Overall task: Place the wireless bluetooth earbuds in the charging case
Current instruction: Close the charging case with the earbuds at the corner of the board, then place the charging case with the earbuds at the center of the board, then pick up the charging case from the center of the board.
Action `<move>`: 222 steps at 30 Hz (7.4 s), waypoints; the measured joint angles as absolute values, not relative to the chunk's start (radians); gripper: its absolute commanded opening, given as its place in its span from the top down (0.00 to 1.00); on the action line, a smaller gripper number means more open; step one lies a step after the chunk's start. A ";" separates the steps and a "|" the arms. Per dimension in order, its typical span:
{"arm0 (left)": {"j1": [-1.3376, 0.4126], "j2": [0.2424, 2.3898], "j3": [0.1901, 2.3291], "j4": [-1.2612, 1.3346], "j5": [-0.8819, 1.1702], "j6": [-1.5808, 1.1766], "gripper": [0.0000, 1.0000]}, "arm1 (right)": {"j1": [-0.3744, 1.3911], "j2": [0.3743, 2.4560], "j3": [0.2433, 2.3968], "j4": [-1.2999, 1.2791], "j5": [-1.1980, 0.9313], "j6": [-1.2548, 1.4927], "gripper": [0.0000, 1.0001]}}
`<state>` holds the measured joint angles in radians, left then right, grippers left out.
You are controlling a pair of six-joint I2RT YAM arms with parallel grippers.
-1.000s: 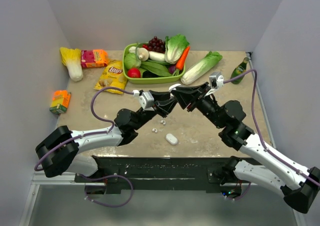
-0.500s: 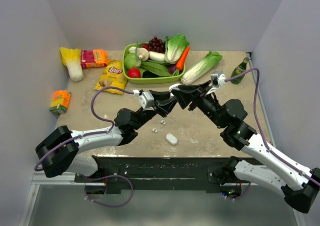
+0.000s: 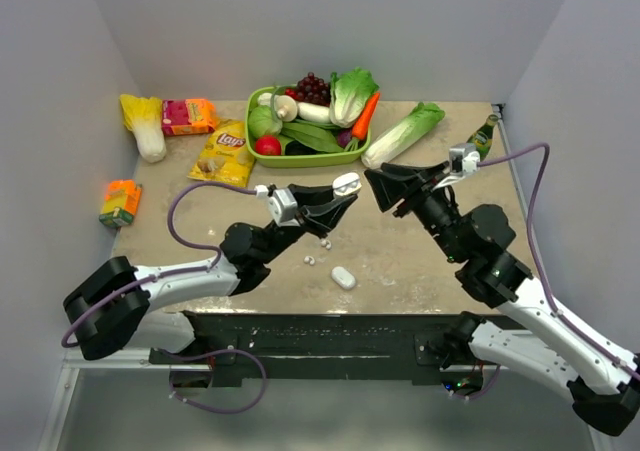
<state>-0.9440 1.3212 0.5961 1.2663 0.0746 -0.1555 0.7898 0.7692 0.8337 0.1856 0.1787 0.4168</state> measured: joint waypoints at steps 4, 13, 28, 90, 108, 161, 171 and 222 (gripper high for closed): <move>-0.944 1.293 0.547 1.272 0.070 -0.157 1.00 | 0.790 0.727 0.842 0.175 0.201 0.406 0.48; -0.944 1.184 0.405 1.267 0.081 -0.180 1.00 | 0.790 0.794 0.950 0.019 0.204 0.377 0.50; -0.944 1.067 0.377 1.284 0.224 -0.199 1.00 | 0.790 0.996 1.095 -0.230 0.039 0.331 0.52; -0.350 1.550 0.634 0.243 0.032 -0.687 0.46 | 0.785 0.832 0.566 -0.113 0.168 0.525 0.48; -0.713 1.040 0.380 0.185 -0.121 -0.723 0.00 | 0.798 0.965 0.580 -0.140 0.203 0.437 0.48; -1.041 1.314 0.672 -0.023 -0.325 -0.632 0.08 | 0.971 0.589 0.619 -0.384 0.483 0.618 0.54; -1.114 1.402 0.772 -0.091 -0.276 -0.477 0.00 | 0.971 0.589 0.658 -0.398 0.514 0.569 0.53; -1.218 1.592 0.816 -0.081 -0.387 -0.399 1.00 | 0.971 0.606 0.691 -0.406 0.526 0.559 0.48</move>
